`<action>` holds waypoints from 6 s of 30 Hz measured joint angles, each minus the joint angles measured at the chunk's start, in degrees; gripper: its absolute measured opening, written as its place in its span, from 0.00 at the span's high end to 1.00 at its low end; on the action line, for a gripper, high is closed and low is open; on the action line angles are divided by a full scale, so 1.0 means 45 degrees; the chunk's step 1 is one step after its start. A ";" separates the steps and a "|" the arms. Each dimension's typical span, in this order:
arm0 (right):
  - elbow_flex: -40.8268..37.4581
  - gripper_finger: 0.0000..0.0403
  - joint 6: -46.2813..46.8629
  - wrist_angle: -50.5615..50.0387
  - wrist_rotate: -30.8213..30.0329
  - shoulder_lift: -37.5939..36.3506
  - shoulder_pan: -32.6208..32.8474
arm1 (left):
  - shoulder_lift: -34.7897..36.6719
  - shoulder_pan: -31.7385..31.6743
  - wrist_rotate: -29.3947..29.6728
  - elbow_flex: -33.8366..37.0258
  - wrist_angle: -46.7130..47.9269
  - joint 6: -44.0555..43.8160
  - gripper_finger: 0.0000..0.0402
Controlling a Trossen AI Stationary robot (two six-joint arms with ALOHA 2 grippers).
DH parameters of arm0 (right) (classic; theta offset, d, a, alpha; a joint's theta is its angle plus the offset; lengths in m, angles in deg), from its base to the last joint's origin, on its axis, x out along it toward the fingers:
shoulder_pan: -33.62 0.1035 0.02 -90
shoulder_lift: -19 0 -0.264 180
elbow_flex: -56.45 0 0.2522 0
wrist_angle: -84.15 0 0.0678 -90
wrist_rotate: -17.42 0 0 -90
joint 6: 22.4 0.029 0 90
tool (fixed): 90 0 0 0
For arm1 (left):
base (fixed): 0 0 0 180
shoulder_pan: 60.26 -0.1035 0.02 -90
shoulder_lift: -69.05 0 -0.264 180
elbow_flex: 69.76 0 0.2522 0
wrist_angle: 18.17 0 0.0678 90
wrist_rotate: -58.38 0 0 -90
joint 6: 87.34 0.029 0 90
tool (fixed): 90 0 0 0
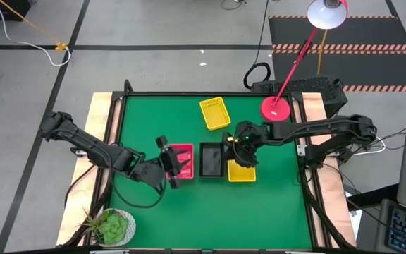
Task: Stack baskets by color
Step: Stack the top yellow bin on top of the bottom yellow bin
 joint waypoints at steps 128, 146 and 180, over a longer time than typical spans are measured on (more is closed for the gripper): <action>0.6396 0.69 2.0763 -0.6422 -0.4272 0.5831 -0.5542 | -0.0297 -0.2041 -0.2313 0.0583 -0.2096 -0.1677 0.65; 0.5064 0.83 2.1047 -0.4665 -0.4240 0.5821 -0.5781 | -0.0297 -0.2041 -0.2308 0.0583 -0.2124 -0.1758 0.65; 0.4010 0.90 2.0941 -0.3931 -0.4265 0.5817 -0.5757 | -0.0297 -0.2041 -0.2308 0.0583 -0.2140 -0.1774 0.65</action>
